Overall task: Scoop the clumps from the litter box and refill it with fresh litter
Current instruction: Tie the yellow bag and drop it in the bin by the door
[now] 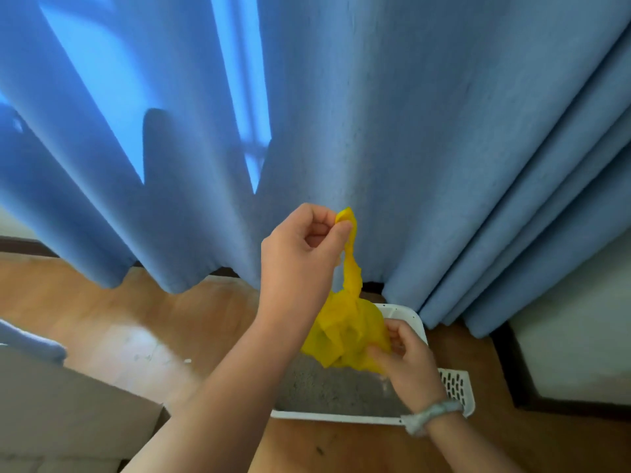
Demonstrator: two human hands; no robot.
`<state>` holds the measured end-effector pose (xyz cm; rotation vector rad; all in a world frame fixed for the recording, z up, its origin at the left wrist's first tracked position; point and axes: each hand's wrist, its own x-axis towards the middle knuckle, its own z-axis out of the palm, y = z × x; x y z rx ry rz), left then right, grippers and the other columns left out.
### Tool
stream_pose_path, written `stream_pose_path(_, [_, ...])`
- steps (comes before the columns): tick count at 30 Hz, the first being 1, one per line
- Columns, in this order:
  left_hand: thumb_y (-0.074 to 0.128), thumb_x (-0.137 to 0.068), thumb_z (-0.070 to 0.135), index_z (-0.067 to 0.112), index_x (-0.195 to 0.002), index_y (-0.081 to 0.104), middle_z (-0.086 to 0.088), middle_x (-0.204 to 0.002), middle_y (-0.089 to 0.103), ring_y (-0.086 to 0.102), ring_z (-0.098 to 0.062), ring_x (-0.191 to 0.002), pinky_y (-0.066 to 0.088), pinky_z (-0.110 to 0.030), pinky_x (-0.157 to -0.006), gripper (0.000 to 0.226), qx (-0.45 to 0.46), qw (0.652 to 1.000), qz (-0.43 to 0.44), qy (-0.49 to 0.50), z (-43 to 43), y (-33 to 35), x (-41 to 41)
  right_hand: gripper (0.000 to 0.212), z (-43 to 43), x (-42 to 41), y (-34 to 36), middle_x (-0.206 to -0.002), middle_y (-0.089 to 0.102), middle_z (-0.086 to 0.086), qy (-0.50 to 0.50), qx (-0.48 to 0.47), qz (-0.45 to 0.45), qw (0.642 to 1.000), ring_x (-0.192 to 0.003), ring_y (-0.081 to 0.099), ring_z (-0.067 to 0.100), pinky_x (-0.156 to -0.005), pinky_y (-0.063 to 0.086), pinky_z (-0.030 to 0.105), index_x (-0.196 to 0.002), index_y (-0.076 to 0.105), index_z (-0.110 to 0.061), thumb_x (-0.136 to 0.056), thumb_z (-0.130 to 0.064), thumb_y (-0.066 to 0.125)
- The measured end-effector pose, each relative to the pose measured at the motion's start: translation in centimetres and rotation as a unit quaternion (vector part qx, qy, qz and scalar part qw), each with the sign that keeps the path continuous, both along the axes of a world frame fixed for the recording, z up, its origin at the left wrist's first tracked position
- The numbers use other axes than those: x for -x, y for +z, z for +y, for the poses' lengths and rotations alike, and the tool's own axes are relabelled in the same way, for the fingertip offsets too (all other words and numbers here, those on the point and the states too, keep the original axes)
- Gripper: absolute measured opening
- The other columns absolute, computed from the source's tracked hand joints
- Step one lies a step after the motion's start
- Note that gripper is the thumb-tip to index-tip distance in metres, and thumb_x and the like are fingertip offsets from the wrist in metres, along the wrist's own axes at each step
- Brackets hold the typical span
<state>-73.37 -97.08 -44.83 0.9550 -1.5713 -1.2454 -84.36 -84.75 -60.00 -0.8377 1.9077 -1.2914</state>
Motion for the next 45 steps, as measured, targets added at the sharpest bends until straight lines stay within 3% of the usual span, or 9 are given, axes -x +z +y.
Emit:
stream_pose_path(9, [0.071, -0.081, 0.021, 0.022, -0.071, 0.062, 0.012, -0.062, 0.062, 0.058, -0.003, -0.06, 0.047, -0.019, -0.062, 0.014, 0.003, 1.0, -0.018, 0.009, 0.5, 22.9, -0.8, 0.031, 0.8, -1.2, 22.8, -0.092, 0.064, -0.008, -0.012, 0.002, 0.02, 1.0, -0.079, 0.057, -0.011, -0.065, 0.044, 0.007, -0.092, 0.057, -0.029, -0.08, -0.004, 0.07])
stream_pose_path(14, [0.071, -0.082, 0.023, 0.02, -0.073, 0.063, 0.01, -0.065, 0.063, 0.059, -0.005, -0.061, 0.051, -0.022, -0.063, 0.013, 0.018, 1.0, -0.01, 0.008, 1.7, 36.0, -0.9, 0.027, 1.3, -1.7, 35.2, -0.09, 0.064, -0.008, -0.011, 0.01, 0.038, 0.999, -0.083, 0.057, -0.001, -0.065, 0.046, 0.011, -0.089, 0.056, -0.032, -0.081, -0.01, 0.07])
stream_pose_path(18, [0.07, -0.082, 0.024, 0.022, -0.071, 0.061, 0.012, -0.062, 0.062, 0.058, -0.004, -0.06, 0.052, -0.024, -0.063, 0.014, 0.03, 0.999, -0.002, 0.022, 3.1, 44.1, -1.1, 0.028, 2.3, -2.1, 43.4, -0.088, 0.062, -0.009, -0.001, 0.02, 0.039, 0.999, -0.076, 0.055, -0.012, -0.061, 0.045, 0.008, -0.09, 0.054, -0.032, -0.082, -0.009, 0.069])
stream_pose_path(21, [0.07, -0.083, 0.025, 0.024, -0.07, 0.06, 0.01, -0.064, 0.063, 0.061, -0.007, -0.062, 0.051, -0.023, -0.063, 0.016, 0.036, 0.999, 0.001, 0.025, 4.3, 48.4, -1.1, 0.028, 3.2, -2.2, 47.7, -0.086, 0.063, -0.008, -0.006, 0.024, 0.045, 0.999, -0.076, 0.057, -0.009, -0.061, 0.045, 0.009, -0.09, 0.054, -0.033, -0.082, -0.011, 0.069])
stream_pose_path(25, [0.071, -0.082, 0.023, 0.024, -0.068, 0.059, 0.011, -0.061, 0.062, 0.058, -0.003, -0.059, 0.046, -0.013, -0.057, 0.018, 0.031, 0.999, 0.016, 0.019, 5.8, 51.9, -1.1, 0.025, 4.9, -2.2, 51.0, -0.092, 0.066, -0.007, -0.022, 0.033, 0.047, 0.998, -0.088, 0.061, 0.006, -0.067, 0.048, 0.012, -0.092, 0.057, -0.032, -0.082, -0.012, 0.069])
stream_pose_path(28, [0.073, -0.08, 0.024, 0.025, -0.069, 0.06, 0.012, -0.061, 0.062, 0.06, -0.005, -0.061, 0.05, -0.018, -0.06, 0.017, 0.026, 0.999, 0.024, -0.002, 6.4, 53.0, -1.2, 0.025, 6.3, -2.8, 52.0, -0.094, 0.066, -0.007, -0.048, 0.041, 0.045, 0.997, -0.091, 0.06, 0.007, -0.07, 0.049, 0.015, -0.093, 0.058, -0.032, -0.082, -0.013, 0.069])
stream_pose_path(33, [0.073, -0.08, 0.022, 0.029, -0.076, 0.057, 0.01, -0.068, 0.065, 0.058, 0.003, -0.059, 0.041, -0.008, -0.053, 0.017, 0.033, 0.995, 0.036, -0.083, 8.3, 54.4, -1.8, 0.028, 8.7, -4.9, 53.1, -0.095, 0.066, -0.003, -0.13, 0.045, 0.054, 0.989, -0.091, 0.06, 0.01, -0.07, 0.049, 0.015, -0.093, 0.057, -0.032, -0.081, -0.01, 0.07])
stream_pose_path(38, [0.071, -0.081, 0.025, 0.033, -0.08, 0.054, 0.011, -0.069, 0.065, 0.059, 0.001, -0.062, 0.047, -0.015, -0.061, 0.019, 0.056, 0.98, 0.033, -0.187, 10.3, 55.8, -2.5, 0.02, 11.1, -8.0, 54.2, -0.09, 0.065, -0.005, -0.212, 0.054, 0.063, 0.974, -0.084, 0.06, 0.005, -0.063, 0.045, 0.008, -0.095, 0.059, -0.026, -0.083, -0.013, 0.069])
stream_pose_path(45, [0.069, -0.082, 0.023, 0.032, -0.082, 0.054, 0.01, -0.071, 0.066, 0.059, 0.0, -0.063, 0.046, -0.013, -0.061, 0.017, 0.063, 0.949, 0.052, -0.304, 14.5, 58.2, -3.6, 0.021, 15.8, -11.8, 55.5, -0.089, 0.065, -0.003, -0.323, 0.054, 0.06, 0.943, -0.085, 0.061, 0.013, -0.067, 0.045, 0.02, -0.093, 0.058, -0.029, -0.081, -0.016, 0.07])
